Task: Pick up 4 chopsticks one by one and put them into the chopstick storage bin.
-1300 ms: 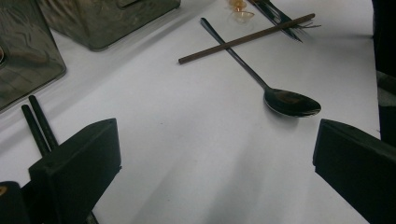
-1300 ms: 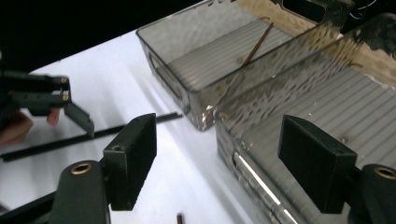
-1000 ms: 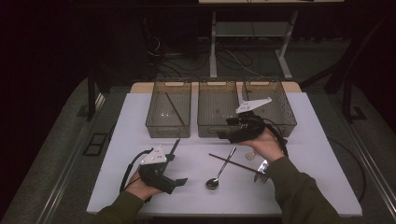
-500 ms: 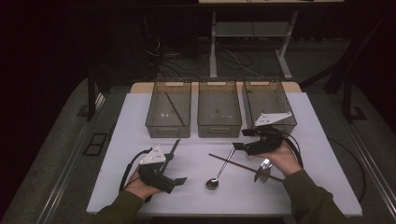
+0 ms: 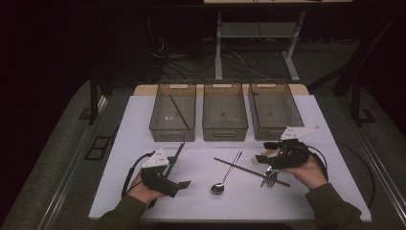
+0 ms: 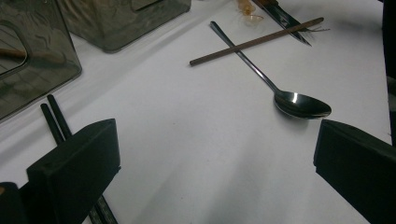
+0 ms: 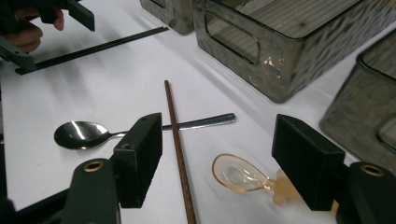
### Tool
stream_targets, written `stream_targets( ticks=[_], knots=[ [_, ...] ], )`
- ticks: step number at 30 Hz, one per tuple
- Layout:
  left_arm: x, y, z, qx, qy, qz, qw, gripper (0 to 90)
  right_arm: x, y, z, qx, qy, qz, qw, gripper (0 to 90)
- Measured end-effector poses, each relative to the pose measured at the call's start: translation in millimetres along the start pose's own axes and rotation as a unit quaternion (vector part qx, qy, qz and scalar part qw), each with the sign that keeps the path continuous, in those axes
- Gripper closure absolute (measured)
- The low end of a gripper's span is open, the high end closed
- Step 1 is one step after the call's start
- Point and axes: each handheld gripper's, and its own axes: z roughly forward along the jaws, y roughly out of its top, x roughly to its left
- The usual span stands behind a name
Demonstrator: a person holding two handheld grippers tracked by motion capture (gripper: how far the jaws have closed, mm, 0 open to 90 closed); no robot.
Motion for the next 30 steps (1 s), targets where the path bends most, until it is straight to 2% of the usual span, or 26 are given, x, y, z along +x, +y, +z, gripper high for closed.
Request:
stream_targets(
  ticks=[9, 12, 20, 25, 30],
  knots=[
    [-0.2, -1.1, -0.8, -0.001, -0.002, -0.001, 1.0, 0.0, 1.9, -17.6, -12.2, -0.004, -0.001, 0.007, 1.0, 34.8],
    [-1.0, -0.9, -0.4, 0.0, -0.002, -0.001, 1.0, 0.0, 4.0, -25.1, -14.8, -0.001, -0.004, 0.002, 1.0, 38.3],
    [-1.2, -0.6, 0.1, 0.0, -0.004, -0.001, 1.0, 0.0, 4.1, -40.0, -13.8, 0.011, 0.003, 0.009, 0.9999, 51.3],
    [-1.3, -0.6, -0.6, -0.001, -0.005, 0.001, 1.0, 0.1, 3.0, -44.3, -4.8, 0.039, 0.006, -0.001, 0.9992, 62.5],
    [-1.8, -0.5, 0.0, 0.001, -0.006, 0.002, 1.0, 0.2, 5.0, -45.2, 0.4, 0.06, 0.002, -0.013, 0.9981, 67.8]
  ],
)
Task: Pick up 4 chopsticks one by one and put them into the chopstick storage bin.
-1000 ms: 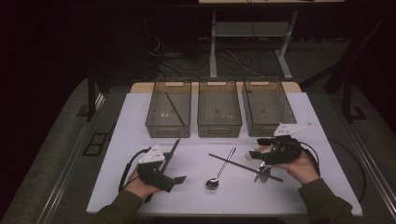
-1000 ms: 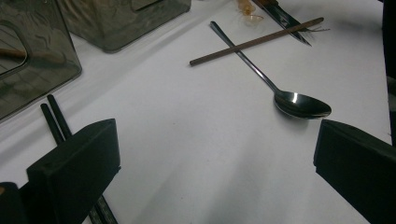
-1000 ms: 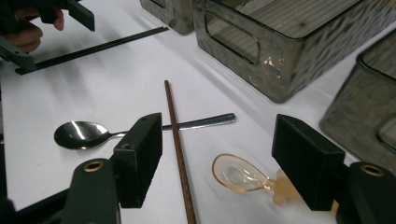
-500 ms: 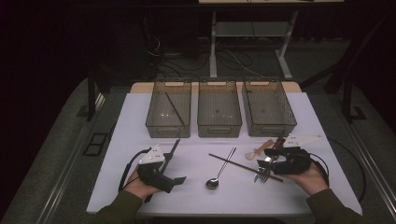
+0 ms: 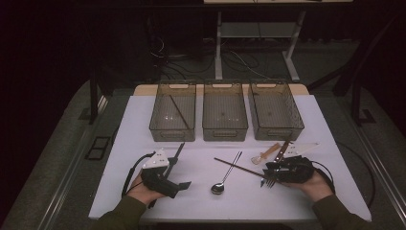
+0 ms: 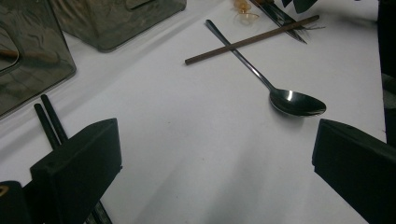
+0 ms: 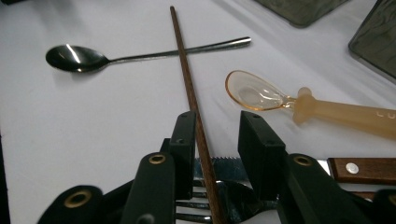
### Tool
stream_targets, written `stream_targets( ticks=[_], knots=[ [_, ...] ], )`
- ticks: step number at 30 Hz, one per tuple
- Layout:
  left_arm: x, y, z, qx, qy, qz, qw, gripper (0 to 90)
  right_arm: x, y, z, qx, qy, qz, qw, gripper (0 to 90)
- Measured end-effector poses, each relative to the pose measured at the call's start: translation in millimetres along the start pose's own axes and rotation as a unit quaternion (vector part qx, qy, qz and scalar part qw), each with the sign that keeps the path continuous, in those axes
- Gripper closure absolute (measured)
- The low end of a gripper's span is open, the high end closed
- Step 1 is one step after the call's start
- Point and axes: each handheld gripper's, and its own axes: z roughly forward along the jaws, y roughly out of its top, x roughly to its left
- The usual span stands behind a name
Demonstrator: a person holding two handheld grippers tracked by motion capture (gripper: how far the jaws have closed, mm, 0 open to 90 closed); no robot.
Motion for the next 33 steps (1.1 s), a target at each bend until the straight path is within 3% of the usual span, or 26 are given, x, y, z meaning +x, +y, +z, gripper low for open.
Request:
stream_targets(
  ticks=[16, 33],
  knots=[
    [0.1, 0.0, 0.4, -0.001, -0.001, 0.0, 1.0, 0.2, 1.4, -0.7, 11.0, 0.043, 0.01, -0.022, 0.9988, 75.6],
    [-0.1, 0.0, 0.7, -0.001, 0.0, -0.001, 1.0, 0.2, 5.1, 1.6, 21.4, 0.05, 0.001, -0.046, 0.9977, 76.3]
  ],
)
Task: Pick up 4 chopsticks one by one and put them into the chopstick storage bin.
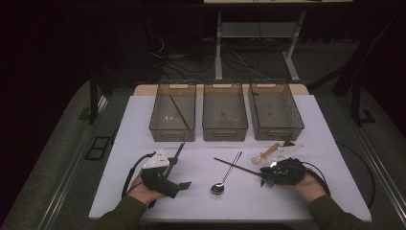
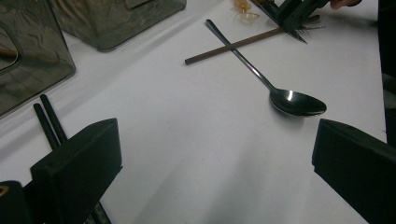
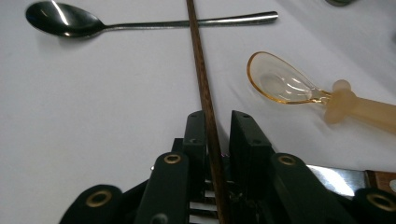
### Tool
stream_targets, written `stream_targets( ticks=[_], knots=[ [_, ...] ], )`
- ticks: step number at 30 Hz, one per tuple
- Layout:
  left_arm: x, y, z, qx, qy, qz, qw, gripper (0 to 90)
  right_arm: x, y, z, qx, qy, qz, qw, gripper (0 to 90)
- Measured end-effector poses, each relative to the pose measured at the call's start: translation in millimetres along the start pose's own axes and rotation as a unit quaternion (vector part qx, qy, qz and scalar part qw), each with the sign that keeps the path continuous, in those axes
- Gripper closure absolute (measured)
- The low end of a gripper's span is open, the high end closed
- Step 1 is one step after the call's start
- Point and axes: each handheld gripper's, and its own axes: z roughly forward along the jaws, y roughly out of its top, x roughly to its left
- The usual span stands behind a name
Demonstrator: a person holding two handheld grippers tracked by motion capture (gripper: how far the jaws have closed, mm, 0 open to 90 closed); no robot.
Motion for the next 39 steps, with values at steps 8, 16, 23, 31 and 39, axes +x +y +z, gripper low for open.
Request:
stream_targets(
  ticks=[8, 16, 23, 31, 39],
  knots=[
    [0.3, -0.1, -0.1, 0.0, -0.001, 0.0, 1.0, 0.2, 2.6, -0.2, 3.2, 0.005, -0.01, -0.019, 0.9998, 81.1],
    [-0.5, -0.1, 0.0, -0.001, -0.001, -0.001, 1.0, 0.2, 1.4, -0.4, 3.3, 0.003, -0.007, -0.026, 0.9996, 83.2],
    [-0.2, 0.2, 1.0, -0.001, -0.003, -0.001, 1.0, 0.3, 1.8, 0.0, -0.2, -0.004, 0.0, -0.022, 0.9997, 83.5],
    [0.1, 0.0, 0.0, -0.002, -0.003, -0.001, 1.0, 0.3, 2.1, 2.8, -6.6, -0.021, 0.007, -0.016, 0.9996, 83.5],
    [-0.2, 0.6, 0.2, -0.001, -0.004, -0.001, 1.0, 0.4, 6.6, 10.4, -14.1, -0.042, 0.018, -0.005, 0.9989, 83.5]
  ],
)
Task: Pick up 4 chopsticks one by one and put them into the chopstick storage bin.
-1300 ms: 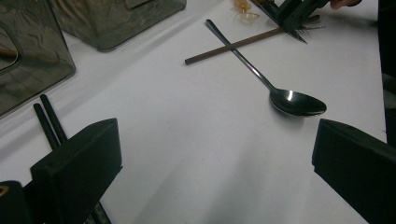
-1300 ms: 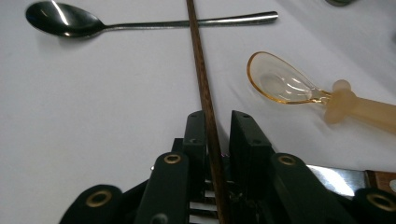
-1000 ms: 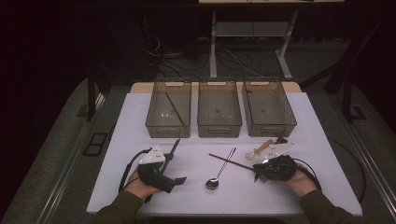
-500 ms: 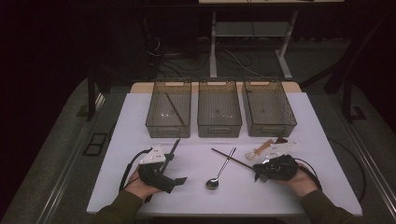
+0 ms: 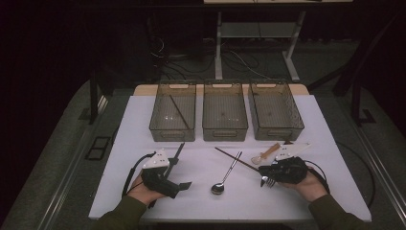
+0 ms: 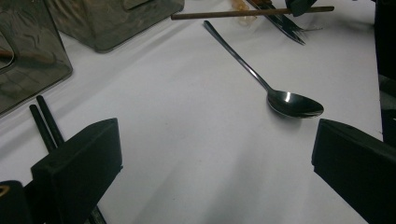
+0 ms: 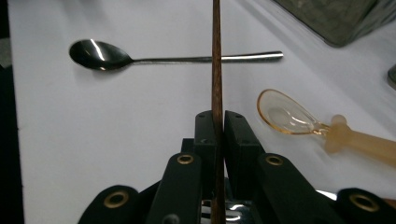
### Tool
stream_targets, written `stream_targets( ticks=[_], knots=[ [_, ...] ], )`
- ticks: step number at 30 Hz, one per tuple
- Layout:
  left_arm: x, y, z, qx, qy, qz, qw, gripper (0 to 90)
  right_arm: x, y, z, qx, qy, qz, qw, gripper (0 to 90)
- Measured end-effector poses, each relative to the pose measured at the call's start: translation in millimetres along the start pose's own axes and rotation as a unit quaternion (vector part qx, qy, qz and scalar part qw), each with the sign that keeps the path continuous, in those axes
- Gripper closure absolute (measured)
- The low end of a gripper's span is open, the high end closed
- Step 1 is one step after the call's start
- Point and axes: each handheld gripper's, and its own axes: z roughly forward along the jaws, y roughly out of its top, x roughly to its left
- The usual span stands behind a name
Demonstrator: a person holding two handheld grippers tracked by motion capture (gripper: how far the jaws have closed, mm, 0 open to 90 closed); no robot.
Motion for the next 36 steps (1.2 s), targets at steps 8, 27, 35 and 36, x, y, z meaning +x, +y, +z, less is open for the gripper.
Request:
stream_targets(
  ticks=[8, 27, 35, 36],
  knots=[
    [0.6, -0.3, 0.4, -0.003, -0.001, -0.005, 1.0, 0.4, -0.7, 8.6, -6.0, -0.016, 0.001, 0.016, 0.9997, 83.5],
    [-0.6, -0.6, 1.6, -0.005, 0.001, -0.006, 1.0, 0.4, -8.5, 41.3, -10.2, -0.071, -0.015, 0.042, 0.9965, 83.5],
    [-0.8, 0.0, 1.1, -0.003, 0.006, -0.002, 1.0, 0.4, -9.5, 59.0, -0.9, -0.078, -0.016, 0.041, 0.996, 83.5],
    [-0.4, 0.2, 0.9, -0.004, 0.006, -0.002, 1.0, 0.4, -9.1, 61.4, 0.8, -0.076, -0.016, 0.041, 0.9961, 83.5]
  ],
)
